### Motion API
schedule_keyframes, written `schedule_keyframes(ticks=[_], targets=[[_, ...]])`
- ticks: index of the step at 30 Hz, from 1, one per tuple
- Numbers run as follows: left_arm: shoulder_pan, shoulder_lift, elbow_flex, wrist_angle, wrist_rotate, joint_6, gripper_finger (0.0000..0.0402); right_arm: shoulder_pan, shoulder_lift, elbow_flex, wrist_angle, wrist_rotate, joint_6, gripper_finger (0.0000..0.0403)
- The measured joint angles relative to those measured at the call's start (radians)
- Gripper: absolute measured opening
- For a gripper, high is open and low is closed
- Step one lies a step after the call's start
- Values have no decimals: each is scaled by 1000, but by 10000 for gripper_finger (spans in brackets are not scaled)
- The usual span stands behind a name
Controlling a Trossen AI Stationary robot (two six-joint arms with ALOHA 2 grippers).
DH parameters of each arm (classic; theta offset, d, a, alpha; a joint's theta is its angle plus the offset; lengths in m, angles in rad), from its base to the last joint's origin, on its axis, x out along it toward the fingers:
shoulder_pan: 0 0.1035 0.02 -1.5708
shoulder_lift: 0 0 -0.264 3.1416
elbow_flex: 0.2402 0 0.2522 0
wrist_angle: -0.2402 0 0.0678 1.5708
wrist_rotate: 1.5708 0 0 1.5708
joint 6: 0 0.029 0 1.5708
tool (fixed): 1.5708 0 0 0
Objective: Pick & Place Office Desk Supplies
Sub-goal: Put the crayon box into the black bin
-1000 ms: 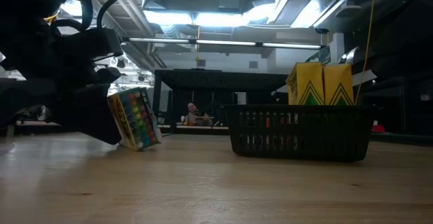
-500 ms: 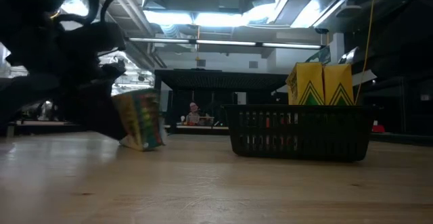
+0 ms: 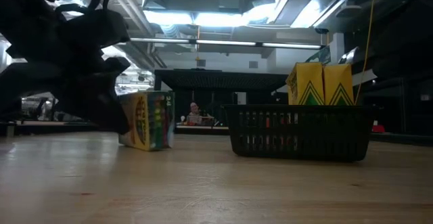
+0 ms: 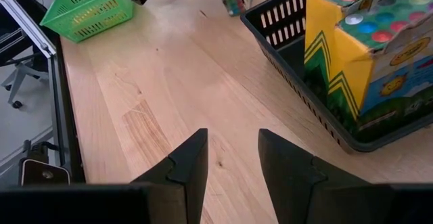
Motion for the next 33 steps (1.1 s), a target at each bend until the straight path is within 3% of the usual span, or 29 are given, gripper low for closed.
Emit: schedule_keyframes(ticks=[11, 18, 23, 27, 33], targets=[[-52, 0, 16, 88, 141, 12, 3, 0, 0, 0, 0, 0, -4, 132], [-107, -1, 150, 84, 49, 224, 6, 0, 0, 0, 0, 8, -7, 132], [-114, -1, 238, 16, -26, 349, 37, -1, 0, 0, 0, 8, -7, 132], [-103, -1, 270, -92, -133, 343, 79, -11, 0, 0, 0, 8, -8, 132], [-86, -1, 270, -134, -120, 324, 131, -35, 0, 0, 0, 0, -21, 132]])
